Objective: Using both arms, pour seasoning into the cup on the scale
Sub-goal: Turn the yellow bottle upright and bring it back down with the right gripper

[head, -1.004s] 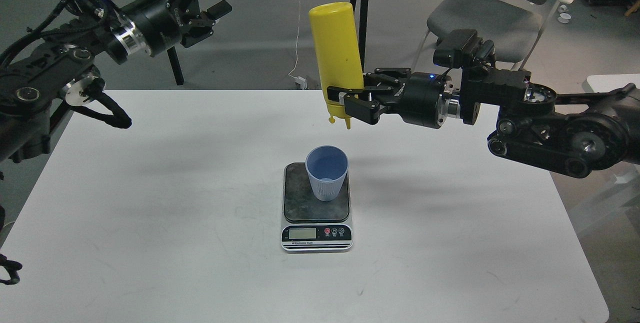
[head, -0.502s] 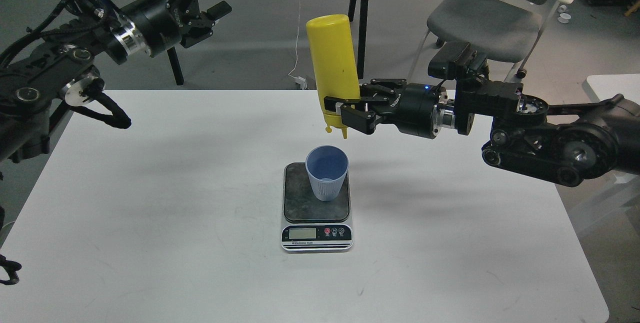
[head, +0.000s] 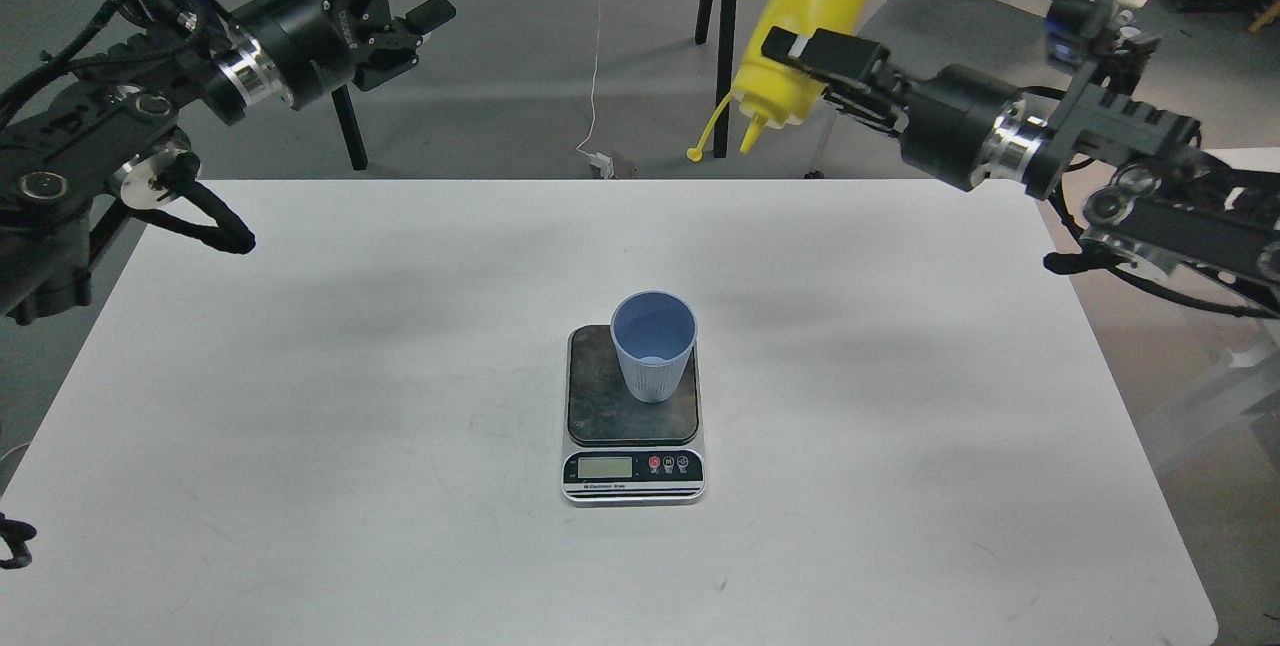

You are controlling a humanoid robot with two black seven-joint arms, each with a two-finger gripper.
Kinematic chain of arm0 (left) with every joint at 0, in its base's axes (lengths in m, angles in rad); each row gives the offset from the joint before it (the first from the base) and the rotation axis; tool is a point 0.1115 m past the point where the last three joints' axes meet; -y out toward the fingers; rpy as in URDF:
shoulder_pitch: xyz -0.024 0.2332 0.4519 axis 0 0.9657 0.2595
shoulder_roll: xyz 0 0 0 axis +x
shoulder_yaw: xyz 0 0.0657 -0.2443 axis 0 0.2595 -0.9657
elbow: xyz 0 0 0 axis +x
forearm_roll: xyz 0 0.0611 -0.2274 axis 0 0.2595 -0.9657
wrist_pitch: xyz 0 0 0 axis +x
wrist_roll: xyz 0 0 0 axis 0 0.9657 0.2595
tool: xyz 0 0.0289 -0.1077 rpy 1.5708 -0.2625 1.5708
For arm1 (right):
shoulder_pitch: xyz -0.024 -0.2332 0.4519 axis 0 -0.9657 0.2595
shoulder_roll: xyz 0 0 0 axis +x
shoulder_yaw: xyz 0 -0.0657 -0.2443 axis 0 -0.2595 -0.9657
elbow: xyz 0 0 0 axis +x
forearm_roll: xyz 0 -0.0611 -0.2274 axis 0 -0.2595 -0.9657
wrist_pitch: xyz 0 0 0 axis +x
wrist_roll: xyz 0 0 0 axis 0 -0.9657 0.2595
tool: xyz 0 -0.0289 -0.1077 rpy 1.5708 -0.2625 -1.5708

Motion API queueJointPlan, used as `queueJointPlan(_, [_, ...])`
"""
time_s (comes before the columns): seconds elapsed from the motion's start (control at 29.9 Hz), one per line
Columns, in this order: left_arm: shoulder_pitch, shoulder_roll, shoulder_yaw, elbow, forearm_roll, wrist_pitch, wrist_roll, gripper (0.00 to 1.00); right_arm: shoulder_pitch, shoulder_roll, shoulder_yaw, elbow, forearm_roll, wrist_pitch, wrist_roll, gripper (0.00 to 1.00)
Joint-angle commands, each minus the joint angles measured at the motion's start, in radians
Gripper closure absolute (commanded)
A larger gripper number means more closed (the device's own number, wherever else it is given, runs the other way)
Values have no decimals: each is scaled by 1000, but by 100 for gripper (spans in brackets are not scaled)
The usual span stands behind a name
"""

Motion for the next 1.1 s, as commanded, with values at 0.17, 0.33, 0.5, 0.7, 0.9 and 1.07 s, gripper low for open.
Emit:
queueJointPlan(0.17, [1,-16,0,6,8,0,0,2,-439,-86,223,-63,1029,307,-19,60])
queueJointPlan(0.33, [3,-36,0,5,9,0,0,2,-632,-82,285,46,1111,307,21,60])
queueJointPlan(0.5, [3,-26,3,5,11,0,0,2,-729,-13,308,121,1111,307,21,60])
queueJointPlan(0.7, [0,-24,12,6,14,0,0,2,-763,41,326,167,1111,307,21,60])
queueJointPlan(0.9, [-8,-30,14,6,16,0,0,2,-792,42,332,169,1105,307,21,60])
queueJointPlan(1.07, [-8,-27,14,5,16,0,0,2,-840,42,343,156,1104,307,21,59])
